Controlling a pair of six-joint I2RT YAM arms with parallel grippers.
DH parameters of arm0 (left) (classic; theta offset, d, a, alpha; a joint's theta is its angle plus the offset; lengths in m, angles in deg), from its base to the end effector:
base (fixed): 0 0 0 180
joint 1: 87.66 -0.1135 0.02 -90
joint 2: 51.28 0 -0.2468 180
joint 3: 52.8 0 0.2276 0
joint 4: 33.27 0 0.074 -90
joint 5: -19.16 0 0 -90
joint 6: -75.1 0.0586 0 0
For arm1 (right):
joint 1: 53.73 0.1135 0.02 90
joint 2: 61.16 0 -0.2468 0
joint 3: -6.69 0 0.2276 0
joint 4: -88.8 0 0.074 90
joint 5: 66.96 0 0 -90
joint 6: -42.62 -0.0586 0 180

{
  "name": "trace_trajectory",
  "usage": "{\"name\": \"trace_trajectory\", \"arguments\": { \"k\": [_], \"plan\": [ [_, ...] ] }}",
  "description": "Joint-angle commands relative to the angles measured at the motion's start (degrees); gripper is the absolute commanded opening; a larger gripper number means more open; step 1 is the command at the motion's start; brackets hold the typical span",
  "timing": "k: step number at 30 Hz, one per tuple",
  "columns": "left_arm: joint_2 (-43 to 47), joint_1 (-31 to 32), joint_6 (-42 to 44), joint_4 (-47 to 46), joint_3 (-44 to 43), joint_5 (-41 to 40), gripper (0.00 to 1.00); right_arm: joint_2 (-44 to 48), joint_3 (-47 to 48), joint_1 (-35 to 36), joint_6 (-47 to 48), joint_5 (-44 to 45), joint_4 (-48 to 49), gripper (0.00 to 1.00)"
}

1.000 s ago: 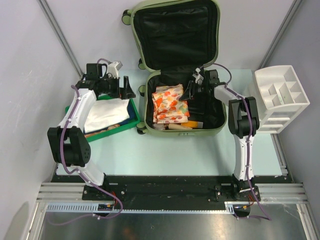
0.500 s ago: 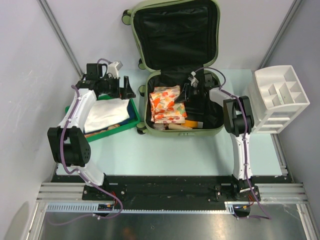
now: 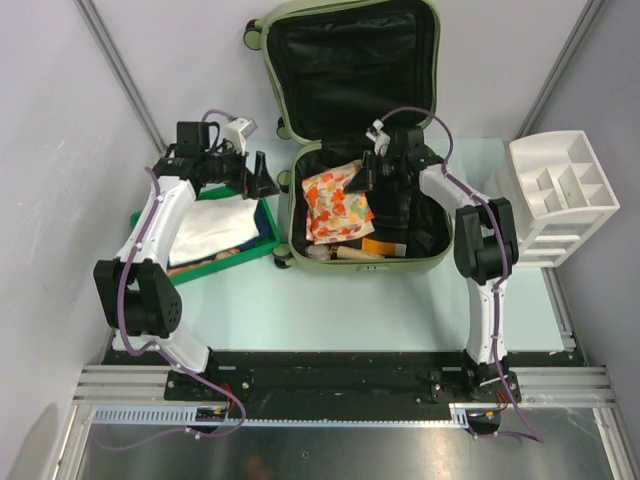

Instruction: Open, take out, and arrange the luggage

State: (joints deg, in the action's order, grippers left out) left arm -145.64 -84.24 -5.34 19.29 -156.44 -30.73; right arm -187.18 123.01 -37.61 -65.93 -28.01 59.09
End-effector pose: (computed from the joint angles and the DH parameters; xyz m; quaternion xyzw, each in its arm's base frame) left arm 0.3470 -0.0586 0.3148 0.2326 0.8415 -0.2944 0.3888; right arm 0.4438 0.1757 0.2044 -0.1668 0.8196 0.4868 0.2520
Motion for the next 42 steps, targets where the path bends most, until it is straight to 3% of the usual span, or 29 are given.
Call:
{"name": "trace_trajectory", "arguments": {
  "k": [1,5,10,16,23,35,37,41,42],
  "plan": [
    [5.50,5.27,14.57,-0.01,-3.31,3.66,1.00,9.98,4.61,2.51,17.19,1.03,-6.92,0.00],
    [7.00,7.83,20.58,-0.01,-3.22,4.53,1.00,14.99,3.56,4.00,33.78,0.60,-11.15,0.00],
    [8.93,10.20,25.50,-0.10,-1.30,6.82,1.00,20.80,1.27,6.46,45.87,-3.36,-13.27,0.00],
    [11.22,9.77,22.60,-0.01,0.46,7.07,1.00,21.34,3.99,8.84,41.14,-3.62,-10.02,0.00],
    [15.88,9.85,28.05,-0.01,3.89,5.59,1.00,17.56,10.93,12.44,43.51,-4.32,-17.75,0.00],
    [15.18,18.11,36.93,-0.01,8.29,-1.88,1.00,16.68,16.12,18.16,38.15,-9.94,-21.88,0.00],
    [14.91,18.11,36.58,-0.01,8.73,-1.80,0.93,17.47,16.21,18.68,37.36,-11.00,-22.32,0.00],
    [16.75,18.03,36.40,-0.01,10.74,-1.80,0.57,18.52,15.95,19.12,35.34,-12.24,-21.36,0.00],
    [17.28,18.11,36.40,-0.01,11.97,-1.89,0.53,18.70,15.86,19.12,35.25,-12.06,-21.27,0.00]
  ]
}}
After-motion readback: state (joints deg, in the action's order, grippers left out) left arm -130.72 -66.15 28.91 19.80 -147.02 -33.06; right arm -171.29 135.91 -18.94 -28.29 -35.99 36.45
